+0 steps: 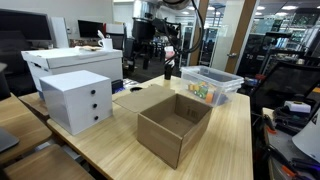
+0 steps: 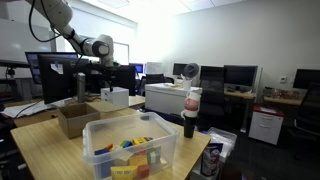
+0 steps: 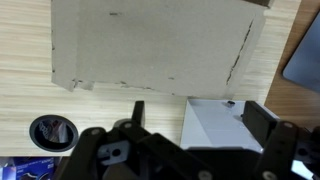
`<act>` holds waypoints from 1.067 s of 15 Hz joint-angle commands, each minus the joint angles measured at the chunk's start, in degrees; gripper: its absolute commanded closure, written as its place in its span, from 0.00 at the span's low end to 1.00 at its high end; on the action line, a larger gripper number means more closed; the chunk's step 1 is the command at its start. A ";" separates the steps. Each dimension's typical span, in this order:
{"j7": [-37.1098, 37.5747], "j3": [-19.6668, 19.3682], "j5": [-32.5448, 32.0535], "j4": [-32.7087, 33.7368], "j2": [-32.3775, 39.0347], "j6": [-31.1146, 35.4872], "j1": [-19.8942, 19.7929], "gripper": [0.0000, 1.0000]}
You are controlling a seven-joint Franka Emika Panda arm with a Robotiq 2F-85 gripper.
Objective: Close the brown box.
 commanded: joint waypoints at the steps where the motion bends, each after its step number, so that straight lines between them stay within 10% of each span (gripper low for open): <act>1: 0.12 0.27 -0.15 0.17 0.03 -0.17 -0.23 0.00; 16: -0.13 0.78 -0.31 -1.02 0.93 0.43 0.25 0.00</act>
